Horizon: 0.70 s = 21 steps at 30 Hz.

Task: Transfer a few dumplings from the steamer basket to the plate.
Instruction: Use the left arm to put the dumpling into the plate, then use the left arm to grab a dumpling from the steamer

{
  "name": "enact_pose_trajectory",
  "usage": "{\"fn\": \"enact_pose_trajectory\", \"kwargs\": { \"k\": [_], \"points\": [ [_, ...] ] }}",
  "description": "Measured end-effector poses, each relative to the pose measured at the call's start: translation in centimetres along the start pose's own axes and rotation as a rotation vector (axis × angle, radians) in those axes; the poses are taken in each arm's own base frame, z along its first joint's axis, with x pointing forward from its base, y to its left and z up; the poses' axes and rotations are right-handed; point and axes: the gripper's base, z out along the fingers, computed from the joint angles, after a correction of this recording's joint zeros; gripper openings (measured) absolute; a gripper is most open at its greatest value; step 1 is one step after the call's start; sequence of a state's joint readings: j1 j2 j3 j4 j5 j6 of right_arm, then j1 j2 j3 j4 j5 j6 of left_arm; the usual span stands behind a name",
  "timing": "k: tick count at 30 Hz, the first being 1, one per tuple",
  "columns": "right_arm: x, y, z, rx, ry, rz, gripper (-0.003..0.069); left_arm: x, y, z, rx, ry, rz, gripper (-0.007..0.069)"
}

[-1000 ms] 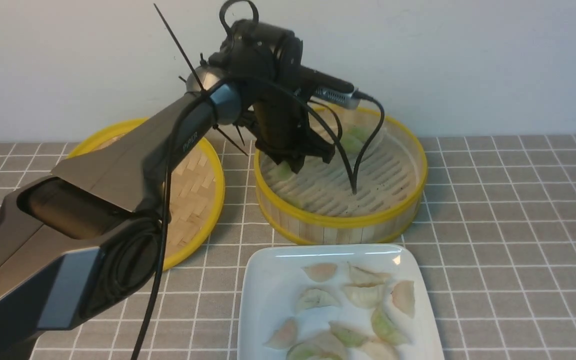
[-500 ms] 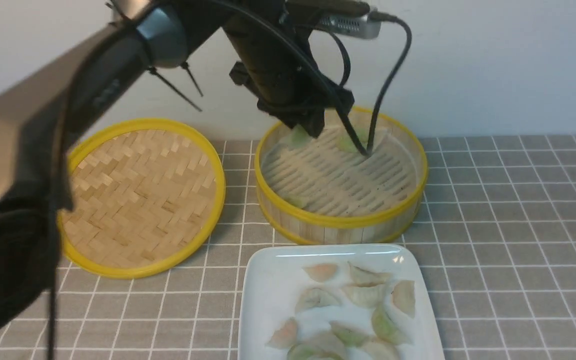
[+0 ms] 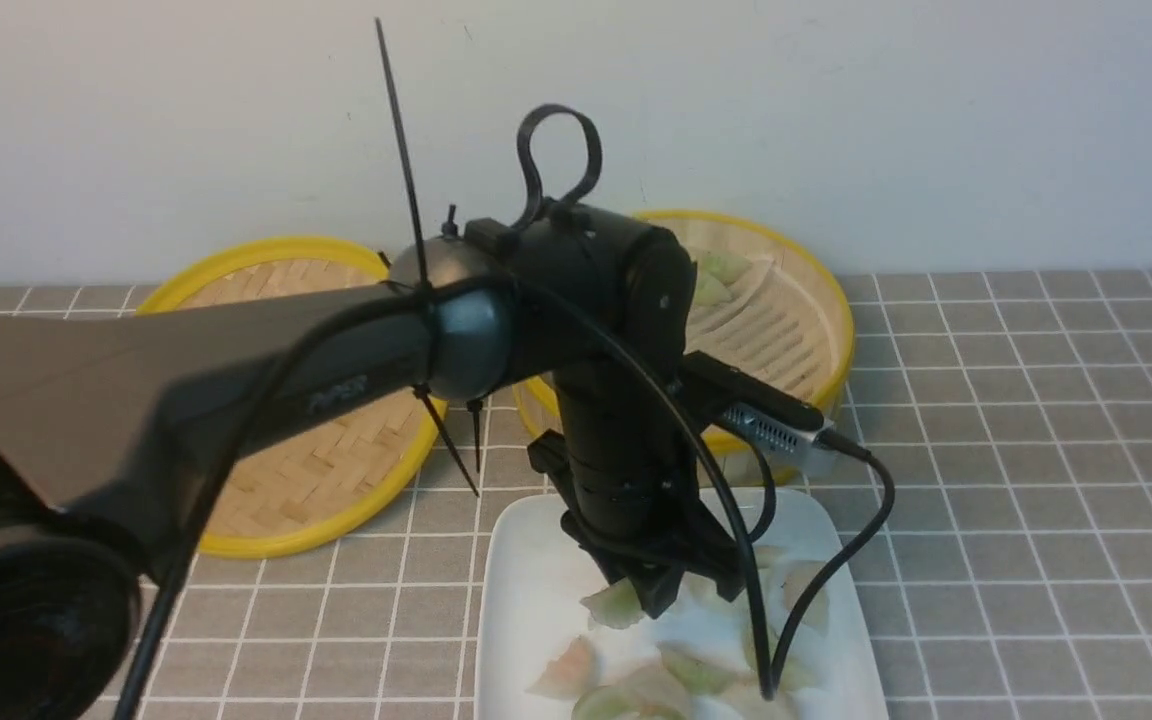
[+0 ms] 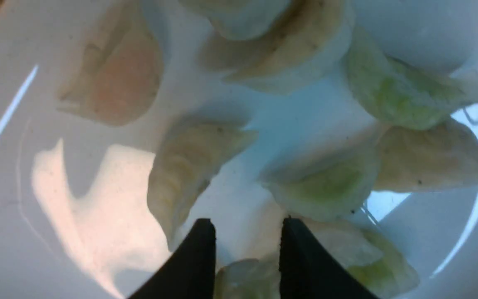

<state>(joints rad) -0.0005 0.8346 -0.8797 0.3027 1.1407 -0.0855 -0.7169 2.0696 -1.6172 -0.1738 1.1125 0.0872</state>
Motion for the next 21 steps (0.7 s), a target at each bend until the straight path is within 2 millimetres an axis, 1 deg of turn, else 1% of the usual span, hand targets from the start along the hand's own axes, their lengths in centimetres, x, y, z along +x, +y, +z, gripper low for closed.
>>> {"fn": "enact_pose_trajectory", "kwargs": {
  "k": [2,5,6,7,8,9,11,13,14,16,18,19,21],
  "points": [
    [0.0,0.0,0.0,0.0,0.0,-0.001,-0.0013,-0.1,0.1,0.3,0.0,0.002,0.0,0.0178],
    [0.0,0.0,0.0,0.0,0.0,-0.001,-0.0013,-0.1,0.1,0.4,-0.001,0.003,0.0,0.0217],
    [0.0,0.0,0.0,0.0,0.0,-0.001,-0.0013,-0.2,0.0,0.3,0.0,-0.003,0.001,0.0285],
    [0.0,0.0,0.0,0.0,0.0,-0.001,-0.0013,-0.2,0.0,0.3,0.0,-0.003,0.001,0.0285],
    [0.0,0.0,0.0,0.0,0.0,-0.001,-0.0013,-0.5,0.0,-0.1,-0.001,-0.016,-0.001,0.0357],
    [0.0,0.0,0.0,0.0,0.0,-0.001,-0.0013,-0.5,0.0,-0.1,-0.001,-0.018,-0.002,0.0366],
    [0.0,0.0,0.0,0.0,0.0,-0.001,-0.0013,-1.4,-0.1,-1.2,-0.006,-0.065,-0.005,0.0464],
    [0.0,0.0,0.0,0.0,-0.001,-0.001,-0.0013,-2.3,-0.1,-2.6,-0.036,-0.121,0.002,0.0504],
    [0.0,0.0,0.0,0.0,-0.001,-0.001,-0.0013,-2.7,0.0,-3.1,-0.053,-0.143,0.007,0.051],
    [0.0,0.0,0.0,0.0,-0.001,-0.001,-0.0013,-3.7,0.4,-4.8,-0.12,-0.219,0.015,0.052],
    [0.0,0.0,0.0,0.0,-0.001,-0.001,-0.0013,-4.9,1.2,-6.7,-0.208,-0.318,0.0,0.0524],
    [0.0,0.0,0.0,0.0,-0.001,-0.001,-0.0013,-5.3,1.5,-7.3,-0.232,-0.35,-0.015,0.0524],
    [0.0,0.0,0.0,0.0,-0.001,-0.001,-0.0013,-6.0,2.3,-7.8,-0.257,-0.384,-0.042,0.0523]
  ]
}}
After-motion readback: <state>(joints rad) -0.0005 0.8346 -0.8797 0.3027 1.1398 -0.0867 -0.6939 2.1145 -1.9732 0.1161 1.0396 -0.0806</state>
